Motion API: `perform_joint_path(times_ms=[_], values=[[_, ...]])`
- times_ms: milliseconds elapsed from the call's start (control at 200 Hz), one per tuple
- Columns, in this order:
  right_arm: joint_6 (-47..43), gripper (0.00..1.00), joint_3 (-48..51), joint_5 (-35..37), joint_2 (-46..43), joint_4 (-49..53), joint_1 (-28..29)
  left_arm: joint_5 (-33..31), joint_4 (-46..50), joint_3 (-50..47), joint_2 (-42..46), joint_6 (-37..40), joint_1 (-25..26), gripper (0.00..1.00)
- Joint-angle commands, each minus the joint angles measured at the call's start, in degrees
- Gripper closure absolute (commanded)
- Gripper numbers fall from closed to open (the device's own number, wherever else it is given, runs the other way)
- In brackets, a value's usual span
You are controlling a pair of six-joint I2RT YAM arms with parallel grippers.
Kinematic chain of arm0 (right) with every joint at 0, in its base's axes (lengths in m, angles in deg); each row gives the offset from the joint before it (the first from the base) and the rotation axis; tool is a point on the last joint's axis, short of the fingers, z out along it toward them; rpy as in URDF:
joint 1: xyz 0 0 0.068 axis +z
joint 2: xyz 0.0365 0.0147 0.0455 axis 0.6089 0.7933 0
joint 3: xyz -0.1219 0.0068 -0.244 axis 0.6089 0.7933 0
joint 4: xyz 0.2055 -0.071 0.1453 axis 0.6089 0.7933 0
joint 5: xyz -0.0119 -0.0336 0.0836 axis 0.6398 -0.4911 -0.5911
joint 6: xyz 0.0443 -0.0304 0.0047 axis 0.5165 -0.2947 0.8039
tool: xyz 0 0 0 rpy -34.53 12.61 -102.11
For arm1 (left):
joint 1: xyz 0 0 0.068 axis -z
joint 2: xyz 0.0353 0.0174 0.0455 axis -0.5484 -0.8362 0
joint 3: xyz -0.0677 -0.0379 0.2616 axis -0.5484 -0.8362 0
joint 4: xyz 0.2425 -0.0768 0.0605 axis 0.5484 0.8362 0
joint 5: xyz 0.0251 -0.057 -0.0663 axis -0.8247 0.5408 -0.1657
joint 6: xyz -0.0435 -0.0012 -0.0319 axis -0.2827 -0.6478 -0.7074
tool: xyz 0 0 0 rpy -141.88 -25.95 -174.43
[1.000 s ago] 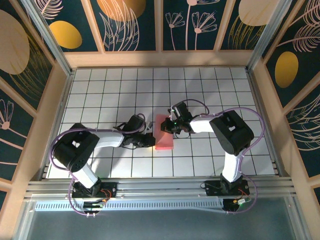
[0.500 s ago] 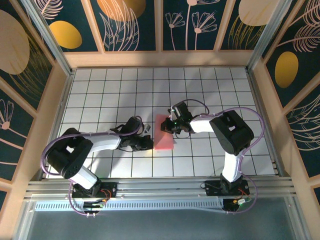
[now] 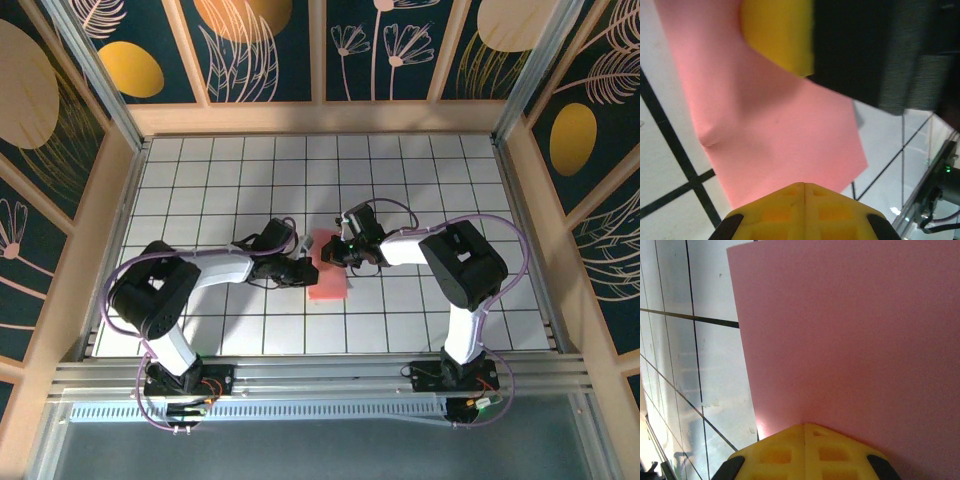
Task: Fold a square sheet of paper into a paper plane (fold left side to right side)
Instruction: First fold the square sheet of paper in half at the center of the table.
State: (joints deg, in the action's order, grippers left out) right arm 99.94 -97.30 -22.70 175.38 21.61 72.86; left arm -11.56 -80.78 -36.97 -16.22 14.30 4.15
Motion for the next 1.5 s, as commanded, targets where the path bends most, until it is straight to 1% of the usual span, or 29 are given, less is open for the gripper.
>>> perform_joint_path(times_ms=[0, 270, 435, 581, 681, 716, 906, 1026, 1171, 1296, 1426, 1496], values=[[-2.0, 1.0, 1.1, 4.9, 1.9, 5.4, -0.3, 1.7, -0.3, -0.2, -2.1, 1.6, 0.0, 1.0], [-2.5, 1.0, 0.8, 5.4, 2.1, 6.2, -0.3, 1.3, 0.2, -3.2, -3.1, 1.8, 0.6, 1.0], [-2.8, 1.0, 0.9, 5.5, 2.0, 6.4, -0.2, 0.7, 2.6, -4.7, -2.1, 2.7, 1.2, 1.0], [-2.9, 1.0, 1.1, 5.5, 1.9, 6.3, -0.3, 0.9, 4.5, -6.0, -0.6, 3.5, 1.8, 1.0], [-3.0, 1.0, 1.4, 5.4, 1.7, 6.2, -0.2, 2.2, 4.7, -7.1, -0.1, 4.6, 2.5, 1.0], [-3.0, 1.0, 1.4, 5.4, 1.7, 6.1, -0.2, 2.5, 4.7, -7.7, 1.9, 5.2, 2.5, 1.0], [-3.4, 1.0, 1.4, 5.1, 1.5, 6.0, -0.1, 2.9, 5.2, -8.4, 4.5, 6.0, 2.5, 1.0], [-3.7, 1.0, 1.5, 5.0, 1.1, 6.0, -0.1, 1.8, 5.8, -6.2, 6.8, 5.7, 1.7, 1.0], [-3.9, 1.0, 1.8, 5.0, 0.8, 5.9, -0.1, 1.9, 3.4, -3.6, 8.5, 3.6, -1.8, 1.0], [-3.8, 1.0, 1.7, 4.9, 0.8, 5.7, 0.0, 1.2, 2.6, -0.4, 5.1, 4.4, -4.3, 1.0], [-3.8, 1.0, 1.6, 4.8, 0.7, 5.8, 0.1, 0.9, 2.9, 3.4, -1.4, 6.1, -4.4, 1.0], [-3.8, 1.0, 1.5, 4.8, 0.9, 5.9, 0.1, 0.5, 2.7, 4.4, -3.2, 6.5, -4.4, 1.0]])
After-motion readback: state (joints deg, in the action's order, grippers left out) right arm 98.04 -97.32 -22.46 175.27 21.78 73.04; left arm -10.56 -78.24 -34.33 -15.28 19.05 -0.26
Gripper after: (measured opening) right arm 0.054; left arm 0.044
